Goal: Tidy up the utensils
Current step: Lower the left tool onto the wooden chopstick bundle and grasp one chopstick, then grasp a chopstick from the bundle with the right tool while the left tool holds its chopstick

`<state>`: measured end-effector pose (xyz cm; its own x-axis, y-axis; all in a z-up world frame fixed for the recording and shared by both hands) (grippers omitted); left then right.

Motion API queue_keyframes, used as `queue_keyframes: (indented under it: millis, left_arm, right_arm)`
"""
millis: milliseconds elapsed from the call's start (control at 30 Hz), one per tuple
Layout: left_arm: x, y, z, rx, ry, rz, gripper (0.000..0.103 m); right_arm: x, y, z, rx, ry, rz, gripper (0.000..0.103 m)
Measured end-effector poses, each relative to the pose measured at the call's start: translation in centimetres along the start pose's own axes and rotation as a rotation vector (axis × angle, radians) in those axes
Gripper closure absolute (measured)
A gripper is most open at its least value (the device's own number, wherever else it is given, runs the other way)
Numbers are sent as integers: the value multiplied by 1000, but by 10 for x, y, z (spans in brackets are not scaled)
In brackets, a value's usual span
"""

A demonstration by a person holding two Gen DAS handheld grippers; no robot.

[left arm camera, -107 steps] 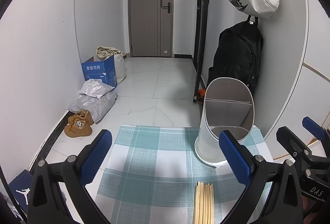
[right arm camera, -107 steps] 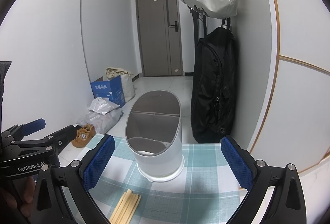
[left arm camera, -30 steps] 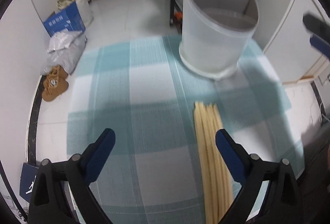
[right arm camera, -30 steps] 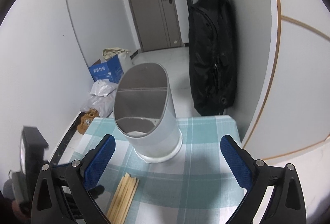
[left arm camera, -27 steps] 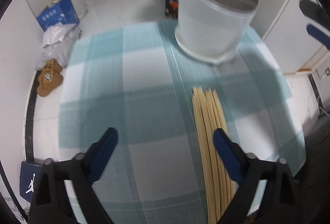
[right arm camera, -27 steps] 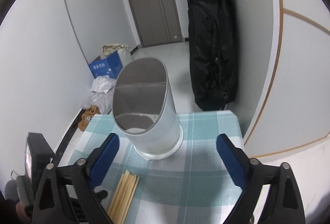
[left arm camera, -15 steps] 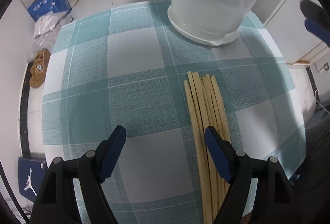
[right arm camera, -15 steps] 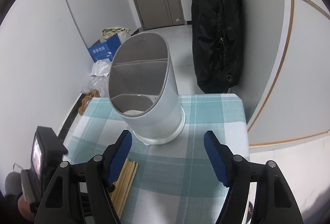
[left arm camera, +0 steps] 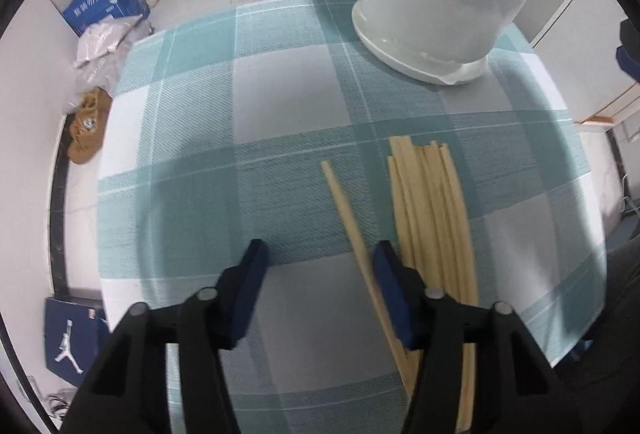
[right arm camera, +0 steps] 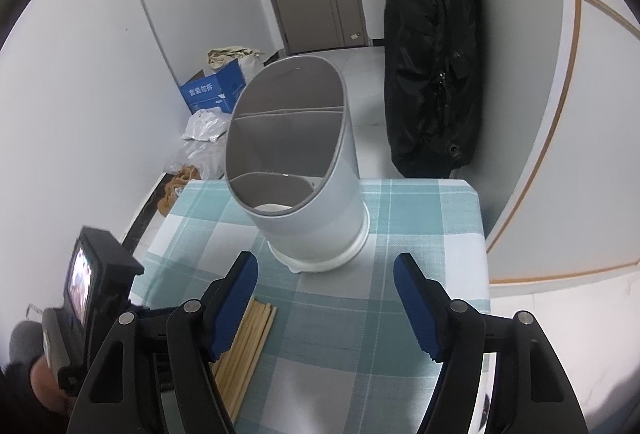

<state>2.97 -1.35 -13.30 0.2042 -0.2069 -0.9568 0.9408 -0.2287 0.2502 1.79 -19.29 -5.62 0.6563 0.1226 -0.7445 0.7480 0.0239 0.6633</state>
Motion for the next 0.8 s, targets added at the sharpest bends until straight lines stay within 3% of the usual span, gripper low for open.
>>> queue_keyframes:
  millis: [333, 433, 500, 567, 800]
  left_arm:
    - [7, 10, 0, -28, 19, -4, 55]
    - [6, 9, 1, -31, 11, -1, 68]
    - [7, 13, -2, -25, 6, 4, 87]
    - [7, 14, -3, -38, -4, 11, 96]
    - [5, 18, -23, -148, -97, 37, 102]
  right_arm:
    - [-3, -1, -4, -16, 16, 5, 33]
    - [-5, -3, -3, -15, 28, 1, 33]
    - [-4, -4, -2, -16, 34, -5, 33]
    - [-3, -5, -1, -14, 44, -19, 33]
    - [13, -17, -7, -15, 95, -117, 49]
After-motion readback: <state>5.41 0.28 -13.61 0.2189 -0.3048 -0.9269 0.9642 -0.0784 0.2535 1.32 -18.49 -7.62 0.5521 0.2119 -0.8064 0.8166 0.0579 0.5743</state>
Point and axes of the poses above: each gripper's, at about its wrist camera, not at the fingertips, and x roughly the way its jaws point, z to its right, y to its top, the point moved 2 cm from there along x, roughly the way its jaws point, and after that the axes turned 8 degrees about -y, right-handed, at the moved point
